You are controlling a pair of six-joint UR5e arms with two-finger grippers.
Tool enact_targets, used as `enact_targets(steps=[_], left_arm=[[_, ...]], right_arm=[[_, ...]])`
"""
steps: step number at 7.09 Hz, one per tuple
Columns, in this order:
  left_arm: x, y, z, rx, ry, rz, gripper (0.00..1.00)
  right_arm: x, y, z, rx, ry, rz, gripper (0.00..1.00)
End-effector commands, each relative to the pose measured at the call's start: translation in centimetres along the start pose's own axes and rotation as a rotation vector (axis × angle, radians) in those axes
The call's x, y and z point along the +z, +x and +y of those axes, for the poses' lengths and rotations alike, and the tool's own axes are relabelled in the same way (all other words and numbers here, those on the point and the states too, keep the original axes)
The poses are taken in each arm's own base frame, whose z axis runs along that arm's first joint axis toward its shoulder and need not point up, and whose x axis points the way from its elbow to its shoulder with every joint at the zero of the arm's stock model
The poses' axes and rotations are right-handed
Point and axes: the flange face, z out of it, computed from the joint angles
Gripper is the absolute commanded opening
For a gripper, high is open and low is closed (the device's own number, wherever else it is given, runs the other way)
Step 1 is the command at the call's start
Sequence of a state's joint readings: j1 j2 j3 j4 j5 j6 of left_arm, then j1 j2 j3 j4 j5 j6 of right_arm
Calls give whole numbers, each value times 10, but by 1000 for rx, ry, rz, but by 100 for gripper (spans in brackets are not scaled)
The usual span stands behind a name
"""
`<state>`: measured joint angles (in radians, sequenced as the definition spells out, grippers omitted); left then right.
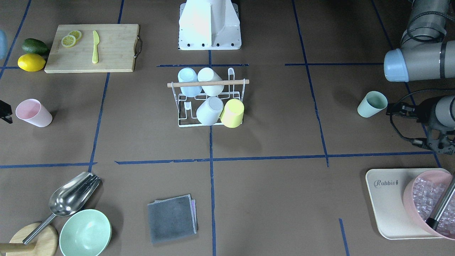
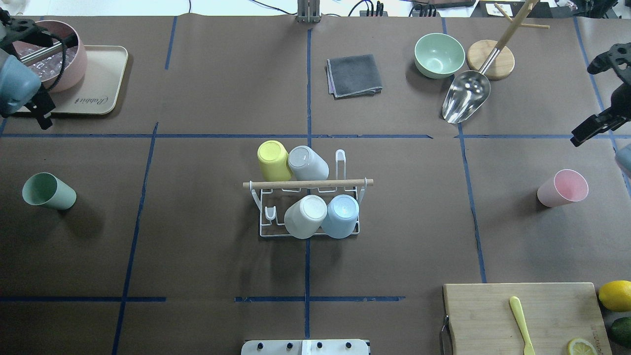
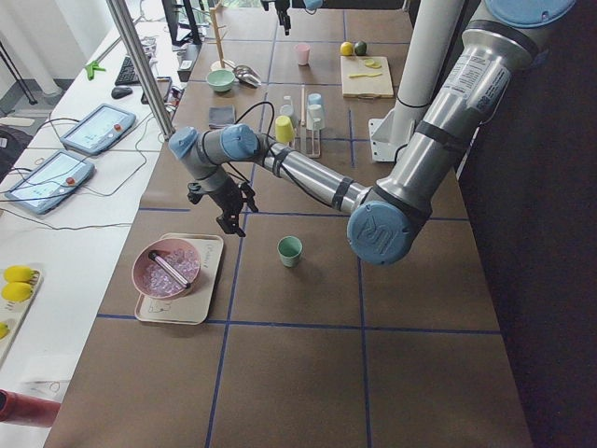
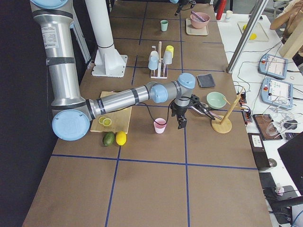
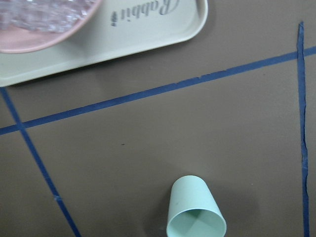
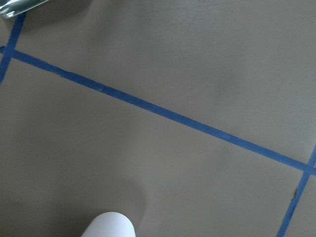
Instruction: Place cup on cup holder
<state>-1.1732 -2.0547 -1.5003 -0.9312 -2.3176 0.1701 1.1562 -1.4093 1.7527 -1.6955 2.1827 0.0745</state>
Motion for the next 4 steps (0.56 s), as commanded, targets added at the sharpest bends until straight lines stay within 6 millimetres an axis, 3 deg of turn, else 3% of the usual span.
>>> enact_targets(steps=[1, 4], left_arm=[[45, 20, -15, 13, -91, -4, 100], [66, 19, -24, 3, -178, -103, 100]], right_arm=[[2, -70, -38, -98, -107, 45, 100], [53, -123, -29, -284, -276, 137, 100]])
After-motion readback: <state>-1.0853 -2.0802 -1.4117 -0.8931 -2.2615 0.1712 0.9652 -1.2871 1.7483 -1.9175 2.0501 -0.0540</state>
